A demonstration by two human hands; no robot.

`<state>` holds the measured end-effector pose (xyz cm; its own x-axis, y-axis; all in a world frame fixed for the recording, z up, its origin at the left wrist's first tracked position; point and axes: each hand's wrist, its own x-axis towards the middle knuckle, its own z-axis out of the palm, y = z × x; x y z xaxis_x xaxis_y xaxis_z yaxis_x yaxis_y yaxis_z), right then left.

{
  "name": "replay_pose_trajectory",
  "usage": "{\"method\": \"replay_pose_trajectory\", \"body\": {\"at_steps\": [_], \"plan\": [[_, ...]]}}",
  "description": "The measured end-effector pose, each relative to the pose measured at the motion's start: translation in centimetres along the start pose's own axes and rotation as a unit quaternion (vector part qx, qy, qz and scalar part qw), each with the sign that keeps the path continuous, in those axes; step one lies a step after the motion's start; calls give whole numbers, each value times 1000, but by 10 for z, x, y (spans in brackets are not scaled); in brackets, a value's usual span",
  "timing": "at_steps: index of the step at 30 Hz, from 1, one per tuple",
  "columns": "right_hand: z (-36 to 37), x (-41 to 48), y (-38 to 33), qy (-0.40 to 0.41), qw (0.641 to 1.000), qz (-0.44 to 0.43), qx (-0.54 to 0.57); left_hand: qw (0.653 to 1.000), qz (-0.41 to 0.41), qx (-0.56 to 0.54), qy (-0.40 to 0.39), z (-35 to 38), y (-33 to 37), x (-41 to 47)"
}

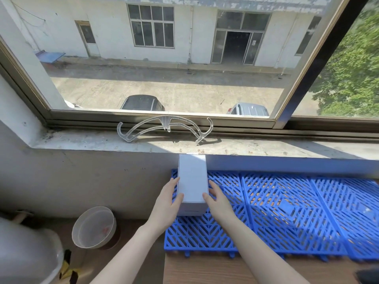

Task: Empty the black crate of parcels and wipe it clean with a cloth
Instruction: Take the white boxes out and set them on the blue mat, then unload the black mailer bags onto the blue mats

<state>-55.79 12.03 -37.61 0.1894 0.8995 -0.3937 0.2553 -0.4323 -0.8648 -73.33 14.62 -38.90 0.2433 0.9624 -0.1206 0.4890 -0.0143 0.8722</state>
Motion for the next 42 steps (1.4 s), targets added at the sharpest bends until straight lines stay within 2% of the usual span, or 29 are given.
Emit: {"method": "replay_pose_trajectory", "body": {"at_steps": [7,11,15,20,23,27,36,42], "plan": [[-32,-26,-15,8,1000,-22,-8,991,40,1,127,-3,36,-17],[-76,-52,-20,29,998,-56,-29,985,85,-10,147,22,81,-26],[-145,-90,-12,73,992,-96,-39,983,139,-24,118,80,140,-41],[-267,-150,20,172,975,-137,-43,978,195,-55,44,193,219,-75],[-342,-189,49,229,964,-129,-28,974,214,-70,-5,265,262,-105],[-424,-241,89,267,958,-106,-23,965,241,-80,-62,344,307,-139],[-545,-279,163,298,953,-33,-41,943,290,-72,-146,465,387,-155],[-580,-260,189,251,966,8,-69,940,289,-28,-178,512,402,-137]]}}
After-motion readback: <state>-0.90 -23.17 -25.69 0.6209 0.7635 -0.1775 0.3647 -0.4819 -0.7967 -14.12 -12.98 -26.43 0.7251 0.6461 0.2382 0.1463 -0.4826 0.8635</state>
